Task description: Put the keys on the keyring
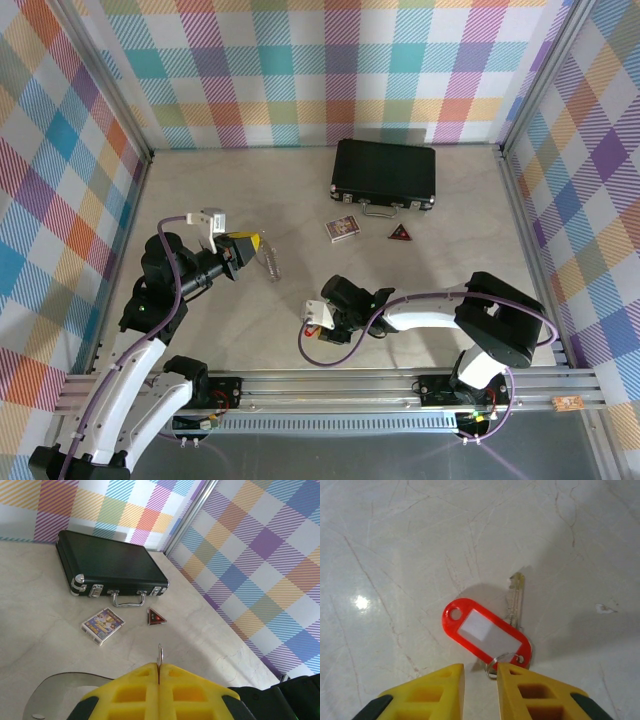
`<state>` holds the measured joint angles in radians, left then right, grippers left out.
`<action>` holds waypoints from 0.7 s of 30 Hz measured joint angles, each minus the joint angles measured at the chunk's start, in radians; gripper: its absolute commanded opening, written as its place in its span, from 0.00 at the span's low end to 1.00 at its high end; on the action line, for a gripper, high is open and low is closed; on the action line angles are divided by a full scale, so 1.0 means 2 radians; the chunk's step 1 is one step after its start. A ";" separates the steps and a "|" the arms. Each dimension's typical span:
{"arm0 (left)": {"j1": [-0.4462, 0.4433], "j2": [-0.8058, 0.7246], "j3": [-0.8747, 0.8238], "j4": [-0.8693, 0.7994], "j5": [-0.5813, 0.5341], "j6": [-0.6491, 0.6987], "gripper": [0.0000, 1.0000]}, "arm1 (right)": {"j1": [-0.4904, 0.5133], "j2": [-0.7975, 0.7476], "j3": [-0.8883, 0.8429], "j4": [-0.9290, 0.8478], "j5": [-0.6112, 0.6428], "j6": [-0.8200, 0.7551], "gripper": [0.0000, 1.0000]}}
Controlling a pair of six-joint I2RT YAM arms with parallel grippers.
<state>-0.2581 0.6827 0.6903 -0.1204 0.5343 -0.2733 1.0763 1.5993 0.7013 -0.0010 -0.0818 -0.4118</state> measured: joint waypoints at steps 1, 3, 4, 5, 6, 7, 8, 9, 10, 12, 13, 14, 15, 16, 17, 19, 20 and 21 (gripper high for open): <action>0.000 0.000 0.000 0.000 0.000 0.000 0.00 | 0.001 0.000 0.000 0.003 0.005 0.000 0.23; 0.000 0.000 0.000 0.000 0.000 0.000 0.00 | 0.003 0.001 0.000 0.008 0.012 0.002 0.26; 0.000 0.000 0.000 0.000 0.000 0.000 0.00 | 0.004 0.001 0.000 0.011 0.015 0.003 0.27; 0.000 0.000 0.000 0.000 0.000 0.000 0.00 | 0.005 0.001 0.000 0.015 0.017 0.004 0.27; 0.000 0.000 0.000 0.000 0.000 0.000 0.00 | 0.006 0.001 0.000 0.019 0.019 0.005 0.27; 0.000 0.000 0.000 0.000 0.000 0.000 0.00 | 0.006 0.001 0.000 0.022 0.019 0.006 0.27; 0.000 0.000 0.000 0.000 0.000 0.000 0.00 | 0.006 0.001 0.000 0.024 0.020 0.006 0.25; 0.000 0.000 0.000 0.000 0.000 0.000 0.00 | 0.006 0.001 0.000 0.027 0.021 0.007 0.24; 0.000 0.000 0.000 0.000 0.000 0.000 0.00 | 0.006 0.002 0.000 0.029 0.022 0.007 0.24; 0.000 0.000 0.000 0.000 0.000 0.000 0.00 | 0.006 0.003 0.000 0.031 0.024 0.007 0.23; 0.000 0.000 0.000 0.000 0.000 0.000 0.00 | 0.006 0.003 0.000 0.031 0.024 0.007 0.23; 0.000 -0.001 0.000 0.000 0.000 0.000 0.00 | 0.006 0.003 0.000 0.030 0.025 0.007 0.23; 0.000 -0.002 0.000 0.000 0.000 0.000 0.00 | 0.006 0.003 0.000 0.030 0.025 0.007 0.23; 0.000 -0.003 0.000 0.000 0.000 0.000 0.00 | 0.006 0.003 0.000 0.031 0.026 0.007 0.23; 0.000 -0.004 0.000 0.000 0.000 0.000 0.00 | 0.006 0.003 0.000 0.030 0.027 0.007 0.22; 0.000 -0.005 -0.001 0.000 0.000 0.000 0.00 | 0.006 0.003 0.000 0.030 0.028 0.008 0.20; 0.000 -0.005 -0.001 0.000 0.000 0.000 0.00 | 0.006 0.003 0.000 0.030 0.029 0.008 0.20; 0.000 -0.004 -0.001 0.000 0.000 0.000 0.00 | 0.006 0.003 0.000 0.030 0.030 0.009 0.19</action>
<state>-0.2581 0.6739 0.6888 -0.1204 0.5343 -0.2733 1.0882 1.6054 0.7013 0.0593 -0.0223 -0.3935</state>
